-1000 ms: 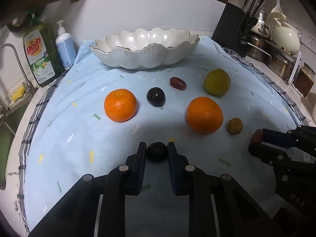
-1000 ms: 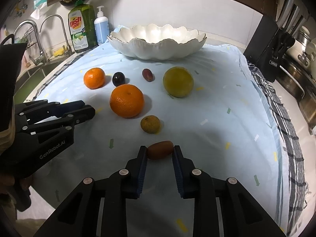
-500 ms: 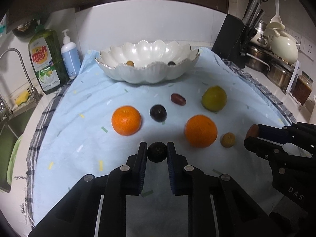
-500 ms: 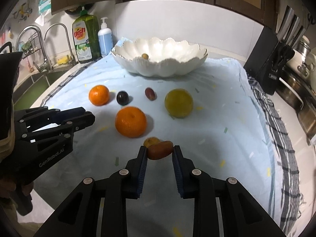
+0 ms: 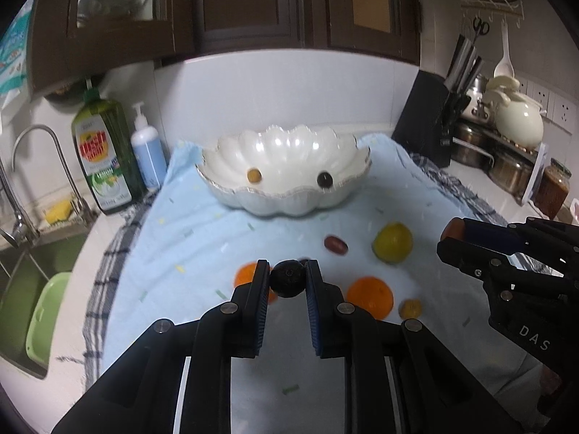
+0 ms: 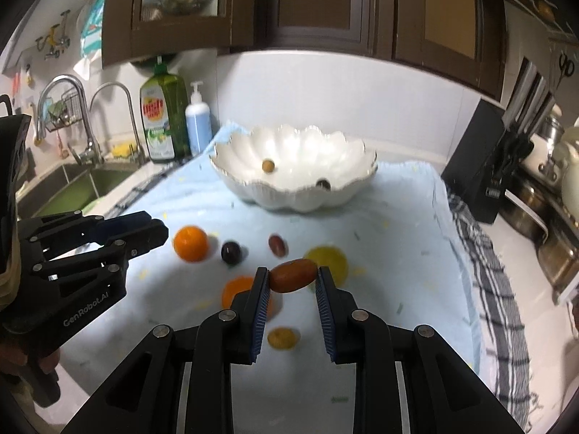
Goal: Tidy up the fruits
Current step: 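Lift both held fruits and carry them over the white bowl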
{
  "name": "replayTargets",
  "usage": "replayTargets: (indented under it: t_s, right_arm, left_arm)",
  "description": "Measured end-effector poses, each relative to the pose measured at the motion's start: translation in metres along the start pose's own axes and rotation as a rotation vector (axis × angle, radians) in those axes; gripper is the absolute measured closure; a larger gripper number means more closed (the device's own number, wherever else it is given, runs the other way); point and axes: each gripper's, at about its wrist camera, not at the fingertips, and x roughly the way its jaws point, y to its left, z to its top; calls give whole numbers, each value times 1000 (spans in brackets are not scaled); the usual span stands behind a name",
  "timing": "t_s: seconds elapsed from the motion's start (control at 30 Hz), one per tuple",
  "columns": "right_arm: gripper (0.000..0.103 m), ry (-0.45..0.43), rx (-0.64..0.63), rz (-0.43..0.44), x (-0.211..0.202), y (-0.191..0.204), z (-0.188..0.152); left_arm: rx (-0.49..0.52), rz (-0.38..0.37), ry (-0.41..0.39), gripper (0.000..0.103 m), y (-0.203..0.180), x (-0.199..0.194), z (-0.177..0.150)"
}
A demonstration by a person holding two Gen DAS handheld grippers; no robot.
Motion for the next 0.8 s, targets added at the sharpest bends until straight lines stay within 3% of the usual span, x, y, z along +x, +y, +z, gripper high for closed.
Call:
replayTargets:
  t_s: [0.8]
  right_arm:
    - [76, -223, -33, -4, 1, 3, 83]
  left_arm:
    - [-5, 19, -188, 83, 21, -6, 83]
